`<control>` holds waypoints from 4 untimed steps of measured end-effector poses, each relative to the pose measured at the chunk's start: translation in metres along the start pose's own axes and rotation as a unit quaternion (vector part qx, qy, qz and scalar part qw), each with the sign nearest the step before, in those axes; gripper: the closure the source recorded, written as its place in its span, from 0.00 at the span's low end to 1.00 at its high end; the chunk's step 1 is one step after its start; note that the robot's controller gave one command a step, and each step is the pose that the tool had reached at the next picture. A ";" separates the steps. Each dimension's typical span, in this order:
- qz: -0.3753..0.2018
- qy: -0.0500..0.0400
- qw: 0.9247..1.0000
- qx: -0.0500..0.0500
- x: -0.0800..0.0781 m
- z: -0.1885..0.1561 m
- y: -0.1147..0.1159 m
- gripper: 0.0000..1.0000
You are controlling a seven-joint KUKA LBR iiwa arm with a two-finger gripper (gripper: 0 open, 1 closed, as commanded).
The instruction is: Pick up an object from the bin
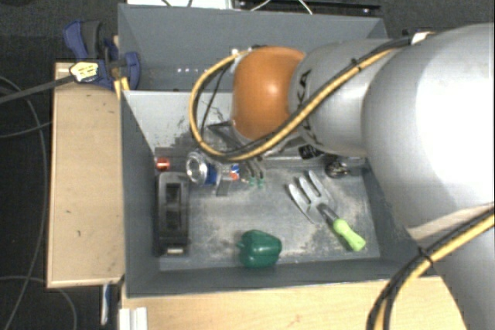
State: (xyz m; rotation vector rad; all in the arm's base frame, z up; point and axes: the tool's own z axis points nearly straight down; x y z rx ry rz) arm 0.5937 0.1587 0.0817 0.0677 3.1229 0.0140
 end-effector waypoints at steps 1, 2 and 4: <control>0.001 0.000 1.000 0.000 0.000 0.000 0.000 1.00; 0.001 -0.004 1.000 -0.001 -0.003 -0.067 0.001 1.00; 0.002 -0.004 1.000 -0.002 -0.004 -0.093 0.001 1.00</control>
Offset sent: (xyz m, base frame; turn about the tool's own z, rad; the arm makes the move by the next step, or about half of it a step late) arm 0.0000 -0.0001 0.0643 0.0000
